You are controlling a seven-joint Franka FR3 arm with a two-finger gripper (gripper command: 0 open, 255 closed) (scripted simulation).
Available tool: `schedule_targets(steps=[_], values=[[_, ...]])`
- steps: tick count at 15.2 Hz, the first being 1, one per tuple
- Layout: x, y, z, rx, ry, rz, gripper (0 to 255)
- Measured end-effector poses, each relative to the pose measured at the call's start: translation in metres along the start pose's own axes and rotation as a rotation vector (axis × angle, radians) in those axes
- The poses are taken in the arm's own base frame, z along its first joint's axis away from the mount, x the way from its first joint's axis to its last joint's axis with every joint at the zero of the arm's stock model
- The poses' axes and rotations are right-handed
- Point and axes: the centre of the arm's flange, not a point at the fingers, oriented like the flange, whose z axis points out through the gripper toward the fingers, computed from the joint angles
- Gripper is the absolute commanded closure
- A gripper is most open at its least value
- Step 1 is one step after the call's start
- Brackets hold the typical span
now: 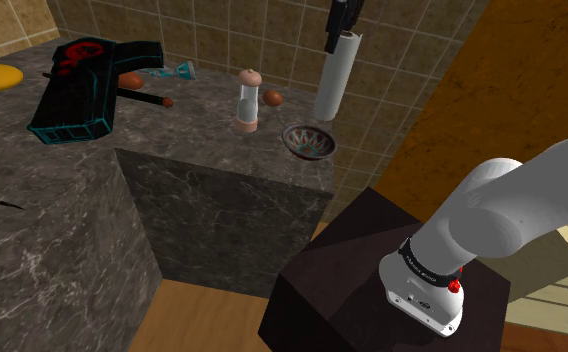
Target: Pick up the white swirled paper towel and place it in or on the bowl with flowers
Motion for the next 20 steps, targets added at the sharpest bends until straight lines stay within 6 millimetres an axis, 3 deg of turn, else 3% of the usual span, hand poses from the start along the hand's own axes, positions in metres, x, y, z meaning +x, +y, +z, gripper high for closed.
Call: schedule_targets(steps=[14, 20], values=[[-0.003, -0.006, 0.075, 0.0, 0.0, 0.0, 255], [-0.003, -0.005, 0.081, 0.0, 0.0, 0.0, 255]])
